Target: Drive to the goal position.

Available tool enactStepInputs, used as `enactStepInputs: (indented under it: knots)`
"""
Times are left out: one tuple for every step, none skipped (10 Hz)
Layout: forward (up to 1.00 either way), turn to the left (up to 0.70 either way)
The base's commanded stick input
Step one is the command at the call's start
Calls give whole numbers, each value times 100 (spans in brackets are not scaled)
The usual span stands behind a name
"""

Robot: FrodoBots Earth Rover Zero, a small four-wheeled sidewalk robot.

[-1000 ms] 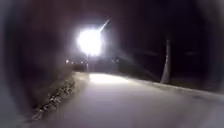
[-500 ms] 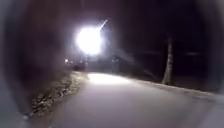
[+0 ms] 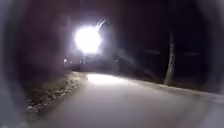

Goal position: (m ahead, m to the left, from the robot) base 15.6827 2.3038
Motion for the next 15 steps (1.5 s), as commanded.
enactStepInputs:
  knots:
    - [70,0]
    - [70,0]
    - [70,0]
    - [70,0]
    - [70,0]
    - [70,0]
    - [70,0]
    - [70,0]
    - [70,0]
    - [70,0]
    - [70,0]
    - [70,0]
    - [70,0]
    - [70,0]
    - [70,2]
